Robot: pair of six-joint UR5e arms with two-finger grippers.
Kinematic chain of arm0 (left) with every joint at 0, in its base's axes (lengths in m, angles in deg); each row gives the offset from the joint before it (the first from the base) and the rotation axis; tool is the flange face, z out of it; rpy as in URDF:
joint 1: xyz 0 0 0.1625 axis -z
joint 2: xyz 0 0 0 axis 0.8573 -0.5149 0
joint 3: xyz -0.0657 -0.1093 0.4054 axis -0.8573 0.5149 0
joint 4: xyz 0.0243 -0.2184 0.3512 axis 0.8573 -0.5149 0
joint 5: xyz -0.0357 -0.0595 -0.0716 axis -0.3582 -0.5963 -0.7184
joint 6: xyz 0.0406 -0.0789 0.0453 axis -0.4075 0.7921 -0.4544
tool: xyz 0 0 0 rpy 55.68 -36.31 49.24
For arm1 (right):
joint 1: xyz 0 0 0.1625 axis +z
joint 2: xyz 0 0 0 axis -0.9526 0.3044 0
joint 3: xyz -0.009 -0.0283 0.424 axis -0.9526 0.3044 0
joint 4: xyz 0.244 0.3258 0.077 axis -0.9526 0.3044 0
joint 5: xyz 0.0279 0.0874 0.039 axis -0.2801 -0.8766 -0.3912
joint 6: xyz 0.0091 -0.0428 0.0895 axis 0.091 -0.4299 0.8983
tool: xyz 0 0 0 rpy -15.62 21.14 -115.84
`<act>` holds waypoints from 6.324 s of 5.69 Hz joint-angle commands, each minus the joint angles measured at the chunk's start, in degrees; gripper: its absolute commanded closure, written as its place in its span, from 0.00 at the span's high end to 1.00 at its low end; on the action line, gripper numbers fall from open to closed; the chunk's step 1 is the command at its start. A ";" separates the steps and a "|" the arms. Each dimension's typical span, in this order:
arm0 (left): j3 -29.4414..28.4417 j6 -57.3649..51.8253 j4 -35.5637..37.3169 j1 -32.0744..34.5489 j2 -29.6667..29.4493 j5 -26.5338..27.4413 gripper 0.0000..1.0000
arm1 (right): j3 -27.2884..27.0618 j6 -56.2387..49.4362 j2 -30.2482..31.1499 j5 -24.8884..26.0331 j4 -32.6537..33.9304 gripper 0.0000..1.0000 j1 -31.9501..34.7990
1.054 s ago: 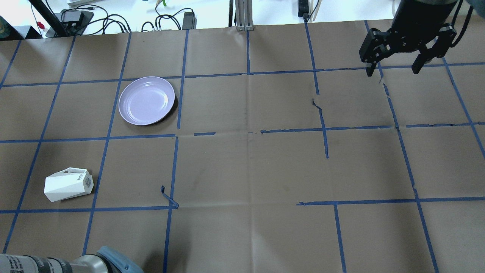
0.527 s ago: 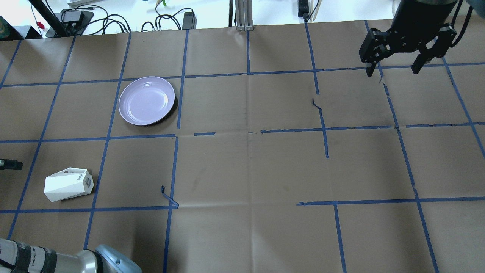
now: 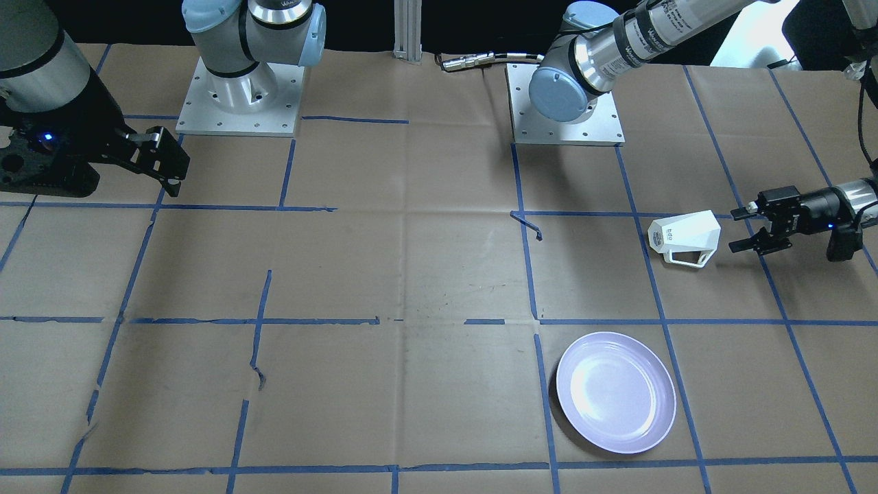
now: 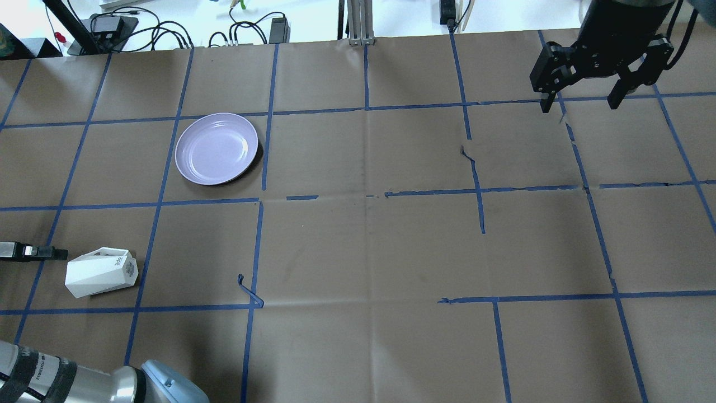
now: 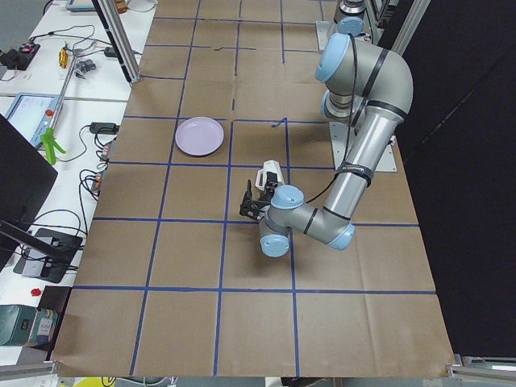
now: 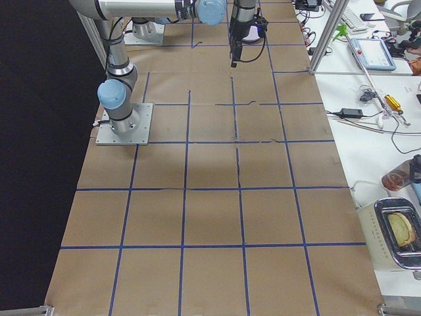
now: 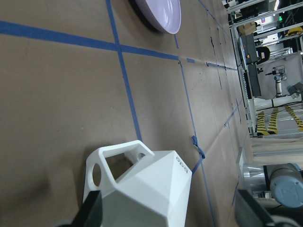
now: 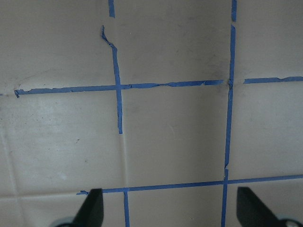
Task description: Flip cup and place on plate
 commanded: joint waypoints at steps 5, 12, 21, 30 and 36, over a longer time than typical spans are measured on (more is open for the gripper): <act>0.12 0.47 -11.23 -0.06 -2.88 -0.71 0.95 | 0.00 0.00 0.00 0.00 0.00 1.00 0.00; 0.82 0.29 -12.55 -0.06 -5.97 -0.62 0.93 | 0.00 0.00 0.00 0.00 0.09 1.00 0.00; -1.20 12.63 -12.20 0.90 11.00 1.30 0.00 | 0.00 0.00 0.00 0.00 0.00 1.00 0.00; -1.29 55.75 45.41 52.00 22.81 24.55 0.00 | 0.00 0.00 0.00 0.00 0.00 1.00 0.00; -1.20 57.33 56.72 57.51 10.37 31.71 0.28 | 0.00 0.00 0.00 0.00 0.00 1.00 0.00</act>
